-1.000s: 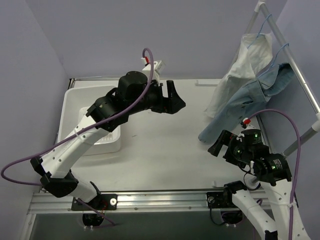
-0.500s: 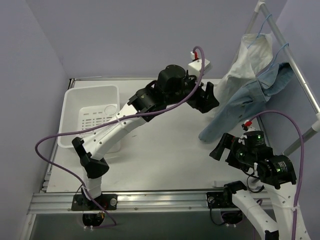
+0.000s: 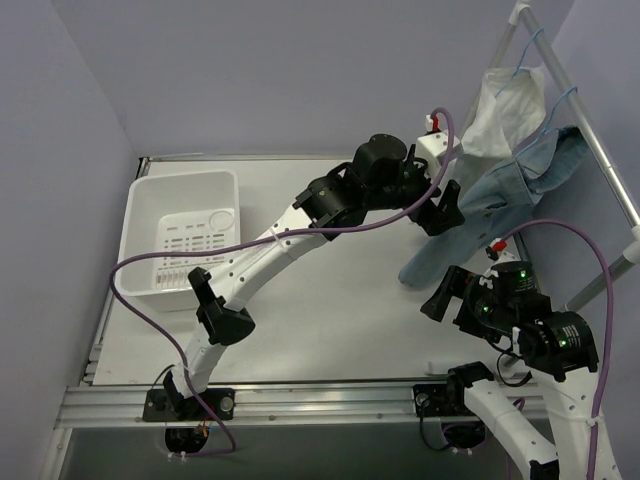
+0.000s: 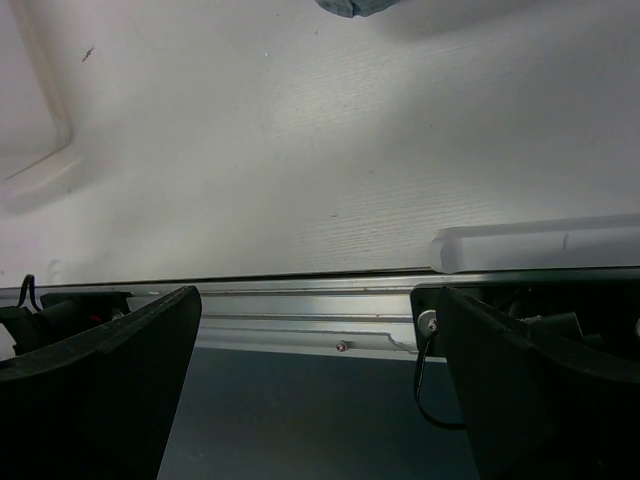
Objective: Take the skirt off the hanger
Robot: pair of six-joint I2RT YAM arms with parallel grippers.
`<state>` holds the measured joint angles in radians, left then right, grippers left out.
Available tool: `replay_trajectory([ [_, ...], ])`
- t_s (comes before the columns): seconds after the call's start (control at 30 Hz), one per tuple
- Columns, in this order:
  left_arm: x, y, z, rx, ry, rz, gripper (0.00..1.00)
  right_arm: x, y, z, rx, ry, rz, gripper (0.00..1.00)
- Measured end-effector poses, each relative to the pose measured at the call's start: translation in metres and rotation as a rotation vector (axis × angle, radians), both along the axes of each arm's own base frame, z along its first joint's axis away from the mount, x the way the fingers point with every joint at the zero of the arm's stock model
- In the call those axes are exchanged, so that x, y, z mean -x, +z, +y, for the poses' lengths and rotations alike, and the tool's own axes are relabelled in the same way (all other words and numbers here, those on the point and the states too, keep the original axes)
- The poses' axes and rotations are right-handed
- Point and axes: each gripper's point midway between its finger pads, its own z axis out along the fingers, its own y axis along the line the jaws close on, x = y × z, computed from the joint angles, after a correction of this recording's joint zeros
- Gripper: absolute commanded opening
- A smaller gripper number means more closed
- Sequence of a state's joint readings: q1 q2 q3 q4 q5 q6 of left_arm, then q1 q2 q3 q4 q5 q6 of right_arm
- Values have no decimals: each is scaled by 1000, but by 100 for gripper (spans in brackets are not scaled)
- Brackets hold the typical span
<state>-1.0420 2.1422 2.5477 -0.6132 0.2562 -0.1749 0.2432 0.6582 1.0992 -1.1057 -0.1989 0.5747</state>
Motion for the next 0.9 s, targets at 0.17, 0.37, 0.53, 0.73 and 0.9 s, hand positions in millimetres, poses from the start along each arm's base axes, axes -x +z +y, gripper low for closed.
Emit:
replay_trajectory([
  [0.17,-6,-24,-11,-35,-4,14,89,0,0,0,0,1,0,100],
  [0.37,-13,-47,-26,-46,-18,26,87,1,0,1,-4,3,3,100],
  [0.53,-18,-62,-39,-41,-25,37,80,2,0,1,-7,5,2,100],
  [0.73,-23,-76,-52,-24,-20,65,75,3,1,1,-9,4,-2,100],
  [0.9,-28,-76,-58,4,-5,66,67,5,1,1,-12,1,-6,100],
])
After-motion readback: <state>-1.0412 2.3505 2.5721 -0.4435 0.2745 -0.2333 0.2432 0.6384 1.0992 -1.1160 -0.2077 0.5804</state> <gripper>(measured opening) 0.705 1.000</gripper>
